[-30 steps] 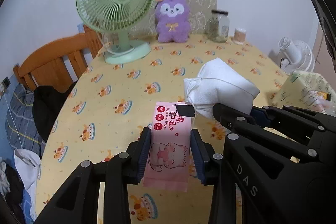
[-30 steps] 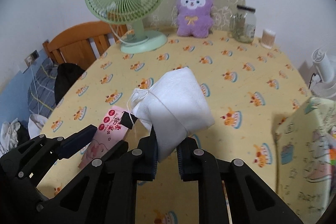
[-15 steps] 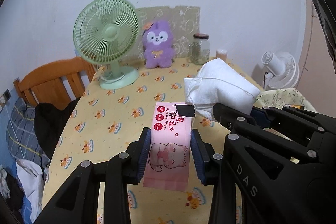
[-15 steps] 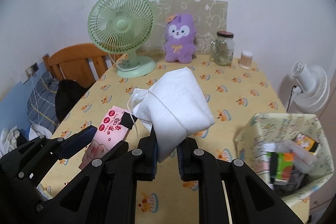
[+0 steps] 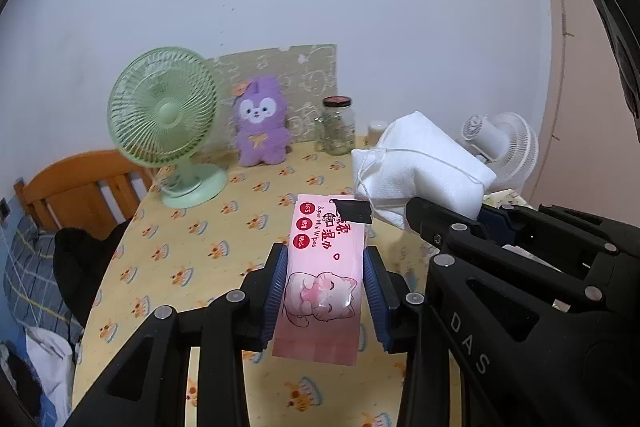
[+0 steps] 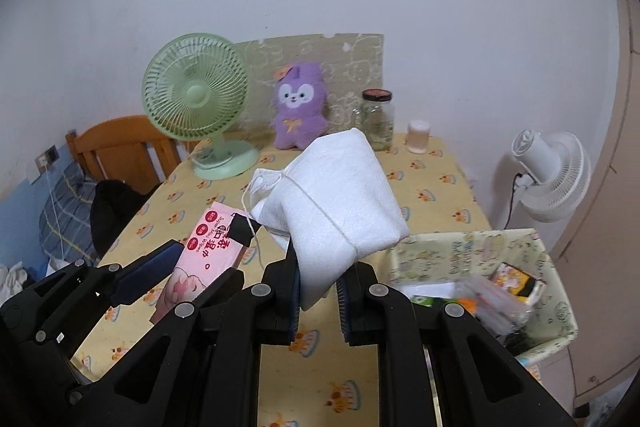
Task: Organize soft objects
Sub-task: 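Carry the pink pack and white cloth over the patterned box with both tools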
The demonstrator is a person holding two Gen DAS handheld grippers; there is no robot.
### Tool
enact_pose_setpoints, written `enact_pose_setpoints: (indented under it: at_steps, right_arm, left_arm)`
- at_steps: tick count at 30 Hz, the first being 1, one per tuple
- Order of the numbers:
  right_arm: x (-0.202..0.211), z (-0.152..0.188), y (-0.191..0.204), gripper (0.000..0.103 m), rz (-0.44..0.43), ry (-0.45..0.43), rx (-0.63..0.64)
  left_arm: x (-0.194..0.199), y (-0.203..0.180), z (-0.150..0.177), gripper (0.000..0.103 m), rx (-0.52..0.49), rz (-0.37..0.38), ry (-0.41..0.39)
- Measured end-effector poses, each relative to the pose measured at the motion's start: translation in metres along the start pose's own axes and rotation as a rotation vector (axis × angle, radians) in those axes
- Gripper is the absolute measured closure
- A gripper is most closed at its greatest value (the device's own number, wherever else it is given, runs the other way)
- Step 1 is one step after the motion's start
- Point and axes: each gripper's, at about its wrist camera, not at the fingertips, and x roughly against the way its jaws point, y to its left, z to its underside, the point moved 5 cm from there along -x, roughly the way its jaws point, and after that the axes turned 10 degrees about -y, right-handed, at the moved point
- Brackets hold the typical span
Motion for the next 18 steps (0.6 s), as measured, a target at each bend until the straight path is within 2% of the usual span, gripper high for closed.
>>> enact_pose_setpoints:
  at_steps: [13,18]
  right_arm:
    - [0.012,-0.003,-0.071,0.085,0.081,-0.028,-0.038]
    - [0.008,-0.001,-0.100,0.082,0.114,-0.017,-0.076]
  left_arm:
    - [-0.020,-0.065,-0.015,0.064,-0.044,0.082,-0.023]
    - [-0.034,-0.088,-0.016,0.064,-0.053,0.117,-0.011]
